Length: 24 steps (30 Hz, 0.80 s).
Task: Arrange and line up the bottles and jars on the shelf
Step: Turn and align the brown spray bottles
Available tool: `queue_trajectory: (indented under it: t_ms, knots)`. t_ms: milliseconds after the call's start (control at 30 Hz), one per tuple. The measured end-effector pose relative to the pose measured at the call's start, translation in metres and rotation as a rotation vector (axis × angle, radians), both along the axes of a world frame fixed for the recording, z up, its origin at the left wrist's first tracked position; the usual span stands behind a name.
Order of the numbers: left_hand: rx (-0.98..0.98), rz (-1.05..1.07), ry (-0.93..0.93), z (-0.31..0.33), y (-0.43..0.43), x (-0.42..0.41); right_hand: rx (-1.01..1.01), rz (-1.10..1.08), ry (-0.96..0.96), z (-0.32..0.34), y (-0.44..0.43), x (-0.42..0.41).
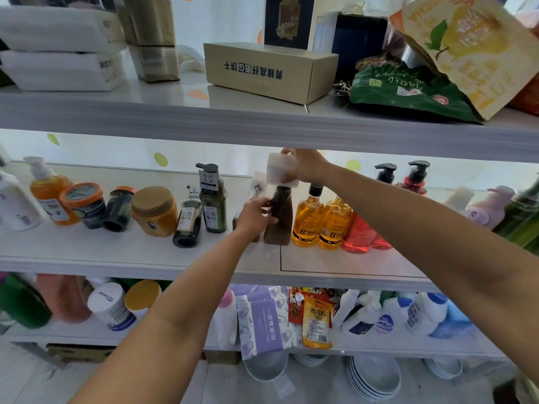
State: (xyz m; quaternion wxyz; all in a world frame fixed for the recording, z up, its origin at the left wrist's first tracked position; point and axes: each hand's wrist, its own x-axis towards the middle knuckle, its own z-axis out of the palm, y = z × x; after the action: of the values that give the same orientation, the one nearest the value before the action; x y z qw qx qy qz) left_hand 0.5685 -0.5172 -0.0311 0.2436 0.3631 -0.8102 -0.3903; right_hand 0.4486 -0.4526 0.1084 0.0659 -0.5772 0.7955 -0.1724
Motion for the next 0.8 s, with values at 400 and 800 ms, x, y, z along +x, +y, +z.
queue_trajectory:
  t_ms: [400,800]
  knots:
    - [0.02,0.007,0.024,-0.004,0.001,-0.004,0.066,0.03,0.04,0.004,-0.002,-0.012]
    - [0.011,-0.041,0.032,-0.006,-0.009,-0.002,0.005,-0.12,0.237,-0.002,-0.01,-0.003]
